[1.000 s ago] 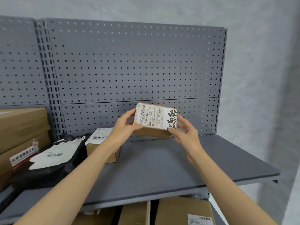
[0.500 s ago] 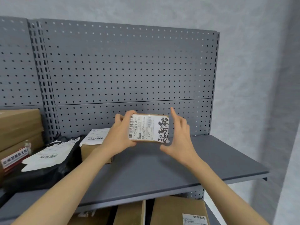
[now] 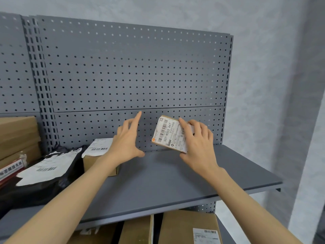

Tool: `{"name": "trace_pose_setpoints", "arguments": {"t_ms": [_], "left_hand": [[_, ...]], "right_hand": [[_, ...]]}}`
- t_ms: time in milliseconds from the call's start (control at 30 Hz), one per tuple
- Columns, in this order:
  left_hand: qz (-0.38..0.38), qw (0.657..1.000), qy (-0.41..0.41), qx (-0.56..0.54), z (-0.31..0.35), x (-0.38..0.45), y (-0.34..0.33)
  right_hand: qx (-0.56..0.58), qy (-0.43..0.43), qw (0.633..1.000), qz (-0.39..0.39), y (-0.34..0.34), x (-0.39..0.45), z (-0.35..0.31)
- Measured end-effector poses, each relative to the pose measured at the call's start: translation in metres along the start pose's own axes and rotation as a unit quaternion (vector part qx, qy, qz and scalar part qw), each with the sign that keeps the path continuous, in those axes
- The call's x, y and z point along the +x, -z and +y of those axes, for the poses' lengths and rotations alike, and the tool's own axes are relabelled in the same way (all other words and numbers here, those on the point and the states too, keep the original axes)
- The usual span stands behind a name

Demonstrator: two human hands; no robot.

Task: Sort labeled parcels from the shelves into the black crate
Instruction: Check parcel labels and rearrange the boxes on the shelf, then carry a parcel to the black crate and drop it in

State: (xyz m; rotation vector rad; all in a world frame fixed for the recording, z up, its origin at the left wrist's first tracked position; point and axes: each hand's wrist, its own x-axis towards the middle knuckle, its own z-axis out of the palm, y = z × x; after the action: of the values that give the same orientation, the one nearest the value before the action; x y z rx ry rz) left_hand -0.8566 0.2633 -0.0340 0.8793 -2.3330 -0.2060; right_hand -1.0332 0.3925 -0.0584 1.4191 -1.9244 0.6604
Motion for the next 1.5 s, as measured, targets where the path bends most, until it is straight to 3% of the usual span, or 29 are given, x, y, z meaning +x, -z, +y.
{"name": "trace_pose_setpoints", "arguments": {"t_ms": [233, 733, 967, 1267, 1500], "left_hand": [[-0.017, 0.999, 0.007, -0.048, 0.024, 0.012, -0.015], [-0.116, 0.958, -0.169, -0.199, 0.133, -0.018, -0.037], [-0.182, 0.898, -0.296, -0.269, 0.187, -0.093, -0.027], [-0.240, 0.829, -0.402, -0.306, 0.267, -0.205, -0.001], [-0.279, 0.752, -0.488, -0.345, 0.339, -0.298, 0.036]], "right_hand": [[-0.048, -0.042, 0.997, 0.054, 0.028, -0.014, 0.025], [-0.207, -0.199, 0.954, 0.085, 0.150, -0.119, 0.036], [-0.289, -0.288, 0.908, 0.093, 0.219, -0.199, -0.006], [-0.379, -0.372, 0.843, 0.083, 0.324, -0.308, -0.068], [-0.454, -0.440, 0.769, 0.096, 0.416, -0.395, -0.128]]}}
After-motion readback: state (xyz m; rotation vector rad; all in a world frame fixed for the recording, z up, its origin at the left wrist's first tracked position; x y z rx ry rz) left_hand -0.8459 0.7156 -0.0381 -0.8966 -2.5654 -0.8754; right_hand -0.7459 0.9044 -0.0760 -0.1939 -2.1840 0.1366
